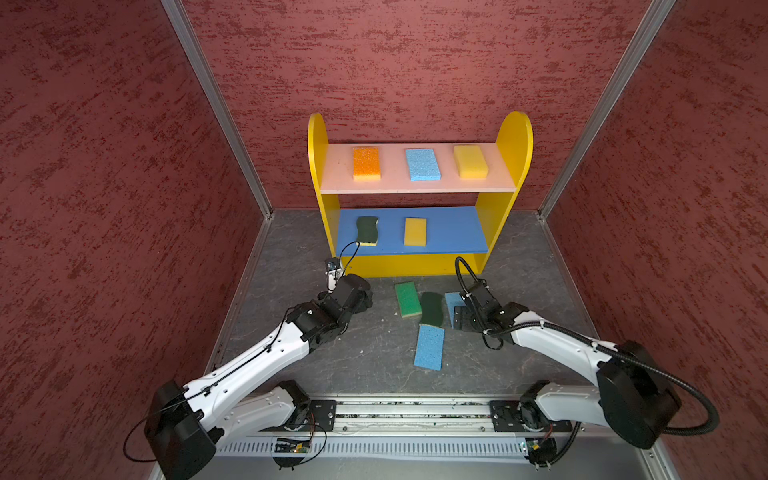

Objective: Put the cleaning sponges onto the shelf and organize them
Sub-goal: 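Lower the right gripper over the light blue sponge beside the dark green sponge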

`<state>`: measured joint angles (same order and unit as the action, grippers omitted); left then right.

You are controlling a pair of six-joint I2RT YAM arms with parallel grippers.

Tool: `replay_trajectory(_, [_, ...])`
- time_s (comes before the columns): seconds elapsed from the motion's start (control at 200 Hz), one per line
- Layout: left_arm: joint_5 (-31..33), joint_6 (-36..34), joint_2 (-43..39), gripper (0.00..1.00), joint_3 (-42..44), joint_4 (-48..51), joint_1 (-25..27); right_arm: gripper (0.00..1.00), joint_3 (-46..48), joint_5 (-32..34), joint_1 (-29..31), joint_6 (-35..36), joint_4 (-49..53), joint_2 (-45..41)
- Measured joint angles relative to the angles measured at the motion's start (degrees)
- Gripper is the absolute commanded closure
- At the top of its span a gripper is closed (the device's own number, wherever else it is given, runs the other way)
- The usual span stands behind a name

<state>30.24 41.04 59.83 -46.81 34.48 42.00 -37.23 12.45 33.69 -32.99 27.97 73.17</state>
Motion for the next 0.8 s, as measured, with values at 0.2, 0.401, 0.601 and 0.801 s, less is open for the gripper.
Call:
replay_trajectory(0.2, [0.04, 0.76, -0.9, 0.14, 0.48, 0.02, 0.0, 0.01, 0.0, -0.72, 0.0, 3.48, -0.28, 0.87])
replay_trajectory(0.401, [0.28, 1.77, -2.16, 0.14, 1.09, 0.33, -0.28, 0.01, -0.24, -0.9, 0.0, 5.7, -0.26, 2.95])
replay_trajectory(0.601, [0.28, 2.25, -2.64, 0.14, 1.79, 0.31, -0.87, 0.01, -1.53, -1.79, 0.0, 6.91, -0.33, 5.42])
replay_trajectory(0.801, [0.24, 2.23, -2.64, 0.14, 2.03, 0.26, -1.44, 0.01, -1.62, -3.26, 0.0, 6.99, -0.85, 5.99])
